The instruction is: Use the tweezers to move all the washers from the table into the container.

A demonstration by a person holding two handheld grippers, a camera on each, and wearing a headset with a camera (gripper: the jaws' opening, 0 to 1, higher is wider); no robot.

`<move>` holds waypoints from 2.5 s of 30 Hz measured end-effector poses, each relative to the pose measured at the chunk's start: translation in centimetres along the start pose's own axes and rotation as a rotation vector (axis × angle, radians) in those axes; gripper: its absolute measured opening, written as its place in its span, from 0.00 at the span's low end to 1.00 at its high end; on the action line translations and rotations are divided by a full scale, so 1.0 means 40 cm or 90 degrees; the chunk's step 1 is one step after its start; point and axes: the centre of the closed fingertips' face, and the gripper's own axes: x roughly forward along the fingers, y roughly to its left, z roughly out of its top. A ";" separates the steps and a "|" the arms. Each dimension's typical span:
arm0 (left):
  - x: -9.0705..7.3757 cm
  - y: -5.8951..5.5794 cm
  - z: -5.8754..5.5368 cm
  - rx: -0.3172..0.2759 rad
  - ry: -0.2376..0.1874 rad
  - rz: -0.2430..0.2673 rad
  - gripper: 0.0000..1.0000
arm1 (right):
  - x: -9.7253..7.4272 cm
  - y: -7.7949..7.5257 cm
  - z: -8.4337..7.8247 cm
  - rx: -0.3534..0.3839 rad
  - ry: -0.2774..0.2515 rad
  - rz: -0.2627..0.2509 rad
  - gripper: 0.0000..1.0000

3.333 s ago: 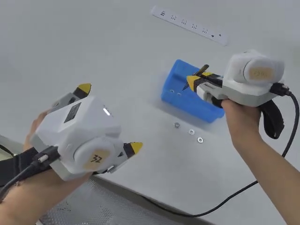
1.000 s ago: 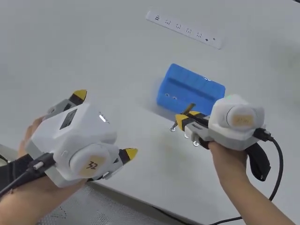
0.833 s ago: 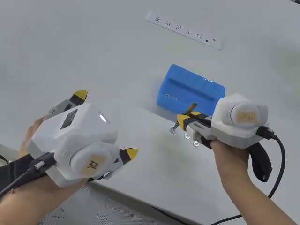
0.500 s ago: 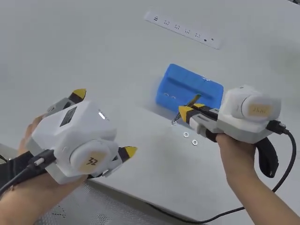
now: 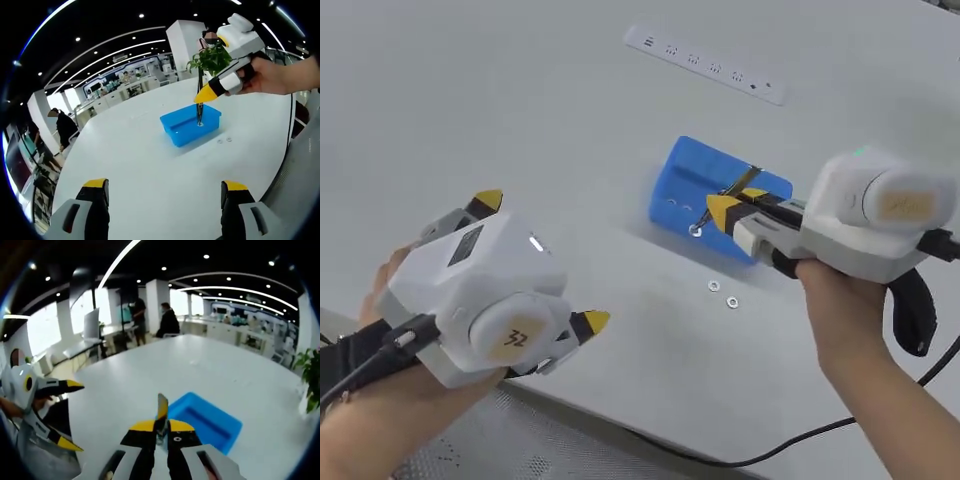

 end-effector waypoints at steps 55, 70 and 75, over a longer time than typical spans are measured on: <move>0.008 -0.001 -0.019 -0.002 0.028 -0.004 0.93 | 0.174 -0.172 -0.066 0.006 0.054 -0.065 0.04; 0.007 -0.002 -0.024 0.001 0.035 -0.004 0.93 | 0.192 -0.171 -0.087 0.016 0.059 -0.072 0.04; 0.008 -0.003 -0.025 0.002 0.036 -0.006 0.93 | 0.193 -0.171 -0.088 0.020 0.057 -0.069 0.05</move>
